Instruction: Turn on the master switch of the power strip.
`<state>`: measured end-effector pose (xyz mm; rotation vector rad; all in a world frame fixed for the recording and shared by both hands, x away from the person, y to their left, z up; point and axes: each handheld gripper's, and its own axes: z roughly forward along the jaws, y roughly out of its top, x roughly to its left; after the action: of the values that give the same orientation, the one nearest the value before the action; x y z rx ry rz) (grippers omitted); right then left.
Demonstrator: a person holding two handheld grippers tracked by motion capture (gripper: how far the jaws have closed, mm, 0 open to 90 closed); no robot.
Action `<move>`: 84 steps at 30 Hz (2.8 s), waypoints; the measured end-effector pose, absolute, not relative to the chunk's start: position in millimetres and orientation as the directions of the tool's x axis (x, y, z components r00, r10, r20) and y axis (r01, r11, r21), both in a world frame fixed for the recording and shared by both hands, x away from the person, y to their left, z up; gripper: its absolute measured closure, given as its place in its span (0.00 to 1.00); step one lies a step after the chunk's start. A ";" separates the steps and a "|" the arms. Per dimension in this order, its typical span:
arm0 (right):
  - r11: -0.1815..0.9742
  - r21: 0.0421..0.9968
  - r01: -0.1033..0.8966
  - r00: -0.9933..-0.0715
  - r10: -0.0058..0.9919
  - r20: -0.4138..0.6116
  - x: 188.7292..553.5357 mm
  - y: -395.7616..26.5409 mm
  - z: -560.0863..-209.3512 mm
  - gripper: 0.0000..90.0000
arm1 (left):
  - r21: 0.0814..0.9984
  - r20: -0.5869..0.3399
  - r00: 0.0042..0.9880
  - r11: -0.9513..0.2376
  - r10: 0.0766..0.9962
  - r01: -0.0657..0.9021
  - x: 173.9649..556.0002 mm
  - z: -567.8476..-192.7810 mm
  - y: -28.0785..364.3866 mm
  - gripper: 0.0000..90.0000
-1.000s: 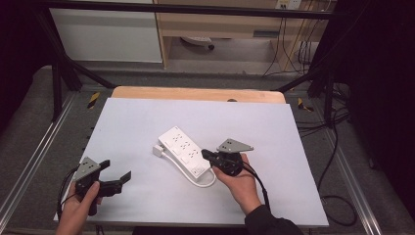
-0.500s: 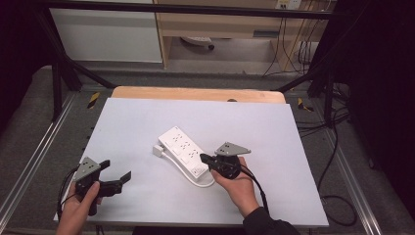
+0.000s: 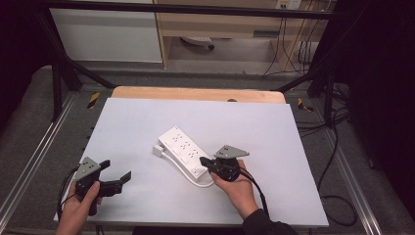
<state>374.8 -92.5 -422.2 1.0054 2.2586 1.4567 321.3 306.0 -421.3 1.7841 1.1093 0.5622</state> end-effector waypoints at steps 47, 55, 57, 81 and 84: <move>0.338 0.842 0.421 -0.733 0.673 0.096 374.4 -75.6 -441.4 1.00 | 0.881 -0.087 0.491 -0.163 0.867 0.443 321.3 -421.5 305.6 0.08; 0.340 0.841 0.421 -0.731 0.676 0.093 374.7 -74.7 -442.5 1.00 | 0.882 -0.086 0.491 -0.162 0.867 0.442 321.3 -421.7 305.5 0.08; 0.341 0.841 0.419 -0.732 0.675 0.091 374.7 -74.3 -442.7 1.00 | 0.882 -0.086 0.491 -0.163 0.867 0.442 321.2 -421.6 305.6 0.08; 0.345 0.848 0.402 -0.729 0.681 0.069 374.0 -71.3 -446.9 1.00 | 0.883 -0.085 0.491 -0.163 0.867 0.441 321.2 -421.5 305.7 0.08; 0.340 0.852 0.397 -0.728 0.682 0.067 373.0 -71.5 -447.8 1.00 | 0.882 -0.086 0.490 -0.163 0.867 0.441 321.2 -421.6 305.6 0.08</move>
<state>373.0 -71.5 -447.8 0.9631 2.3063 1.3375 321.2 305.6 -421.6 1.7861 1.1049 0.5621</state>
